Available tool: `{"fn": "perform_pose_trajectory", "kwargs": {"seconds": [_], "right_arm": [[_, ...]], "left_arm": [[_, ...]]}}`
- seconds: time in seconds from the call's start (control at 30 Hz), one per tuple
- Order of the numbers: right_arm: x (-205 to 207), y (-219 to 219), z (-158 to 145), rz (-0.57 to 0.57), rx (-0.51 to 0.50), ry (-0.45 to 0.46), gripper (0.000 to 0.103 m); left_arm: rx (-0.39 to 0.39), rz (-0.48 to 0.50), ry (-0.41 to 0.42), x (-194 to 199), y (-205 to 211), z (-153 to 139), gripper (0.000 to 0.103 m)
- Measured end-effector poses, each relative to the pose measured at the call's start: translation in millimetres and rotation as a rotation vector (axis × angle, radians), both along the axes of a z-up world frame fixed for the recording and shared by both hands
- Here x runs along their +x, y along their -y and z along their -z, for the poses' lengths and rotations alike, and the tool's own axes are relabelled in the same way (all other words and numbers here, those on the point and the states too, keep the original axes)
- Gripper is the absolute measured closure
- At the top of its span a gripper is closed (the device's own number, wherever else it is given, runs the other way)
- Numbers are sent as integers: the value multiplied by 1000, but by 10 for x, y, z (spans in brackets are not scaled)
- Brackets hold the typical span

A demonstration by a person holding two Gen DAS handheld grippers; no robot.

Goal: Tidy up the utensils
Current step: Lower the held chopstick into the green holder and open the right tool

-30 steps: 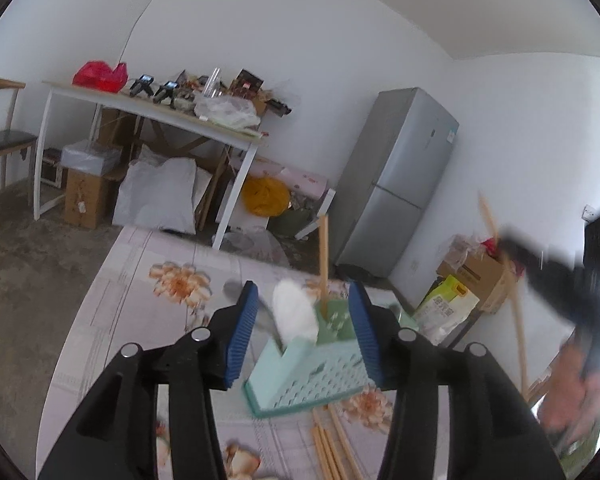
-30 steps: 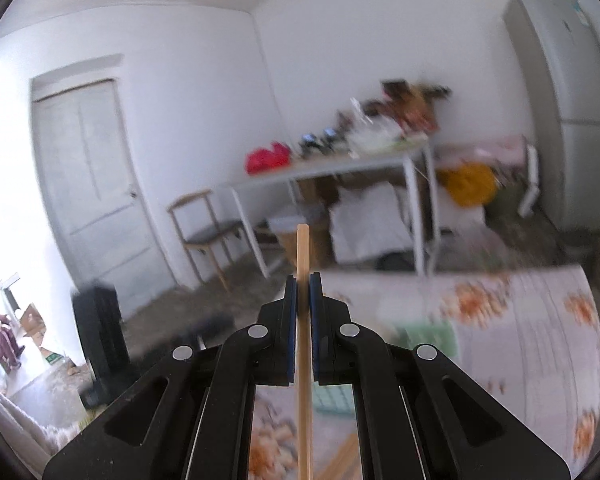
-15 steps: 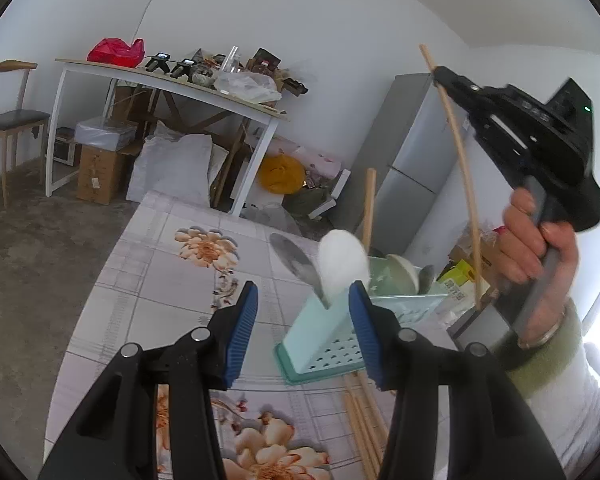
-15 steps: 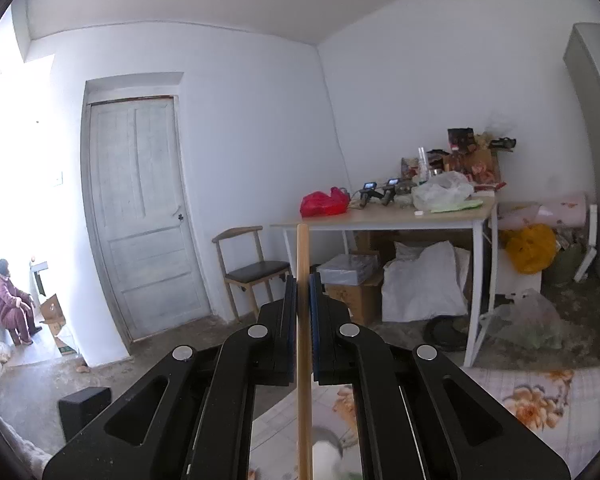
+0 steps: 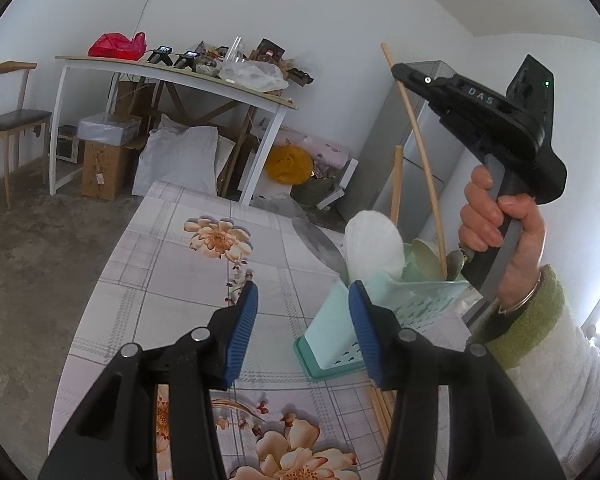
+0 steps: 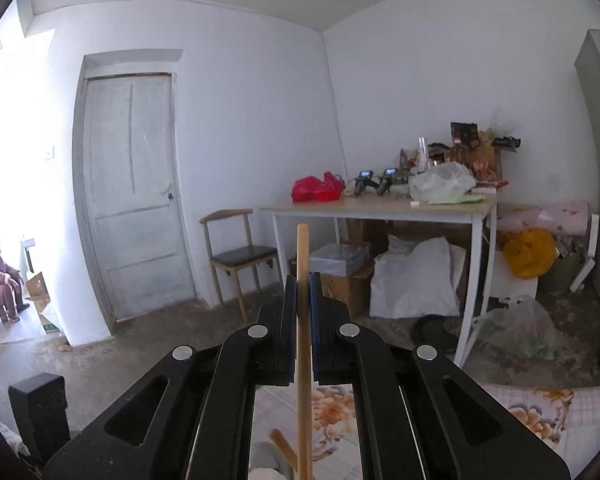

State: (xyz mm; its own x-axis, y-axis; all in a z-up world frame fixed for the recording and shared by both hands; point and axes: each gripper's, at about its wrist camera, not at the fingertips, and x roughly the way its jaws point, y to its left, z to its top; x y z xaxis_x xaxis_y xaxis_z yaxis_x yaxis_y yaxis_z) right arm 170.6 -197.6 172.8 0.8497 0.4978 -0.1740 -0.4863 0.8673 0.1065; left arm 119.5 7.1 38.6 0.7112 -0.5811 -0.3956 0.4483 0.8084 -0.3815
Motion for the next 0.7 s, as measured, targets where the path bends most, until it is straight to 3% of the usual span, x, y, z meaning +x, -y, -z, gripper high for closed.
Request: {"fn": "perform_pose_trajectory", "kwargs": {"seconds": [0.7], "right_arm": [[100, -20, 64, 41, -31, 7, 98]], "left_arm": [[13, 2, -15, -2, 61, 62, 57]]}}
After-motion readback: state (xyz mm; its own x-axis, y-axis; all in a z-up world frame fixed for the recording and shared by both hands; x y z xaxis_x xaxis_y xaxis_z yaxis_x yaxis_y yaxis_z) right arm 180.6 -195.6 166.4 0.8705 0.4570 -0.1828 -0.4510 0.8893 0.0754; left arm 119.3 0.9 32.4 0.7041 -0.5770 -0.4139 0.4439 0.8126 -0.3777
